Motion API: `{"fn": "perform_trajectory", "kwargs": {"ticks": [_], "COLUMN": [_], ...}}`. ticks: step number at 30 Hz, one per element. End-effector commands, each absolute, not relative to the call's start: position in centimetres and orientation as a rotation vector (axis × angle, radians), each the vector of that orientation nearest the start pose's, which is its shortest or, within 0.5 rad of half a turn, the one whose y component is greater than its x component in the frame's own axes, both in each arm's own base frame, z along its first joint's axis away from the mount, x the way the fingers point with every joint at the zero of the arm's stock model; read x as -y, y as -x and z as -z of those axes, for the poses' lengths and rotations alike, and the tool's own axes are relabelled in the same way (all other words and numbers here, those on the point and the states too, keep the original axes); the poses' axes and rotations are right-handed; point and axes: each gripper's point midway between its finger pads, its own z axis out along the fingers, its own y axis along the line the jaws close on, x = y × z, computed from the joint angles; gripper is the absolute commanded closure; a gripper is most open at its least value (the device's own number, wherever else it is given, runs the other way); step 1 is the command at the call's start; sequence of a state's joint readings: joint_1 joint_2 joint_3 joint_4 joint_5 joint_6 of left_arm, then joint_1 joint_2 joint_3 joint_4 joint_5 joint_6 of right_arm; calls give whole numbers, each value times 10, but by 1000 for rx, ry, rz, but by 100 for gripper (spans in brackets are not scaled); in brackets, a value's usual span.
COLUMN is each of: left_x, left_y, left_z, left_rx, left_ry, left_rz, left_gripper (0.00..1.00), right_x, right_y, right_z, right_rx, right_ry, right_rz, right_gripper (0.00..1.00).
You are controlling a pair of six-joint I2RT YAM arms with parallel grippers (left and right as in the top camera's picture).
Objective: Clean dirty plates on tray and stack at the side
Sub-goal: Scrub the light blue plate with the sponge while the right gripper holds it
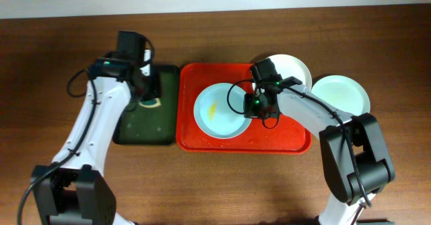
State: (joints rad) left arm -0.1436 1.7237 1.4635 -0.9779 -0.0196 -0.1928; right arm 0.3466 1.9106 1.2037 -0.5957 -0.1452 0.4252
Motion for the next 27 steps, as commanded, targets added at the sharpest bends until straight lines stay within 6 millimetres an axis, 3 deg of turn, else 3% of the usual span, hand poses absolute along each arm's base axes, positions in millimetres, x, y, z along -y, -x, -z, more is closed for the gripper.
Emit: {"fn": "perform_trajectory", "kwargs": {"ticks": [1,6,12,20,22,27], "left_x": [91,141,176,192,198,198], "left_y": [-390,-385,-388,-384,-379,-379], "left_z": [-139,-128,-95,-57,-39,-20], "left_rx": [-2794,-2796,-2821,-2909,-2959,-2992], "left_ry": [31,-87,-181,-183,-192,-190], "left_rz": [92,131,138,203,249,232], "left_gripper": [100,100,100,100,100,100], "right_x": [-167,-167,-167,-167,-167,-167], "right_y": [-360,-360,-360,-360,-360,-360], "right_z": [-9,-9,-9,-9,-9,-9], "right_rx": [-2949,-2952,-2953,-2953,-2953,-2953], "right_ry": [-58,-125,-148,-147,-147,-147], "right_rz": [-420,-426,-428,-427,-427,-427], "right_gripper": [96,96,96,96,96,96]}}
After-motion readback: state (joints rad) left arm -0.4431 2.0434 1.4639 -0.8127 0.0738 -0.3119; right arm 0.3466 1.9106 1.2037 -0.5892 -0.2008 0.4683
